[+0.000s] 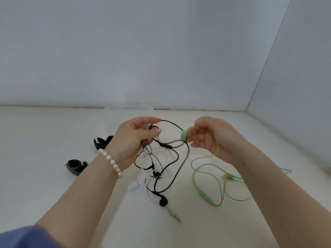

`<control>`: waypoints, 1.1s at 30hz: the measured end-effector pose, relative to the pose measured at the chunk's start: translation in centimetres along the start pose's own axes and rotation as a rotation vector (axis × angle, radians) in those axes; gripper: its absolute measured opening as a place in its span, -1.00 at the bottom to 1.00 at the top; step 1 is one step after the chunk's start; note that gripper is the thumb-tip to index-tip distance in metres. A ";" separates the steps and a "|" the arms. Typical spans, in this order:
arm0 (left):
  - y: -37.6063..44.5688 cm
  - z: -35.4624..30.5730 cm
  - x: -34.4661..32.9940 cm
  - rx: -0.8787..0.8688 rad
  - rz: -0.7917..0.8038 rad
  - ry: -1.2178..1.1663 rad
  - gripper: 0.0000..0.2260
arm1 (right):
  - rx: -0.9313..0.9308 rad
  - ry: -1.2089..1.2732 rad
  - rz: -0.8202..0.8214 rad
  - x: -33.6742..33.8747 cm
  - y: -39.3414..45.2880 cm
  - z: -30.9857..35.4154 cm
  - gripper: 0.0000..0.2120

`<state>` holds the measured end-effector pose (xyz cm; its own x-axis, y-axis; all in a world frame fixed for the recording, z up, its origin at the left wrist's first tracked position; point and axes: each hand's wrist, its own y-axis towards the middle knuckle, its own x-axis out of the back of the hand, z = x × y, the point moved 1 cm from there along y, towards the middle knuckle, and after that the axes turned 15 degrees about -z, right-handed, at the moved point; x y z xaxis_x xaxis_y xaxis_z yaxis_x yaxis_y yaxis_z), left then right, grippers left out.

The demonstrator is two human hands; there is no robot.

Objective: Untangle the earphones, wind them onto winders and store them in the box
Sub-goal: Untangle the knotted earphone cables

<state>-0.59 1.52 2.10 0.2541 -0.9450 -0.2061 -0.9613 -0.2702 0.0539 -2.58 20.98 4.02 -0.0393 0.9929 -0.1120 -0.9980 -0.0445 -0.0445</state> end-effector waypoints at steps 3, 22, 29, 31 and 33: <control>0.9 0.6 0.8 -0.185 -0.123 0.455 -0.81 | -0.050 0.230 -0.074 1.3 0.5 1.1 -0.74; 1.9 1.7 1.2 -0.232 -0.070 0.759 -0.80 | 0.092 -1.489 -0.119 6.6 2.6 -0.5 -0.84; 0.6 0.0 0.4 -0.030 -0.032 0.135 -0.79 | 0.465 -0.917 -0.091 1.0 -0.5 1.2 -0.74; 0.5 -0.1 0.4 0.025 -0.011 0.001 -0.79 | 0.409 -0.917 0.011 -1.0 -1.4 0.1 -0.65; 0.6 -0.3 0.4 0.077 0.007 -0.115 -0.80 | 0.443 -1.028 0.009 -2.3 -1.1 -1.9 -0.52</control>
<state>-0.98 0.92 2.34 0.2378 -0.9180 -0.3173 -0.9694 -0.2446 -0.0189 -1.32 18.49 2.42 0.1360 0.6208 0.7721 -0.9190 -0.2122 0.3324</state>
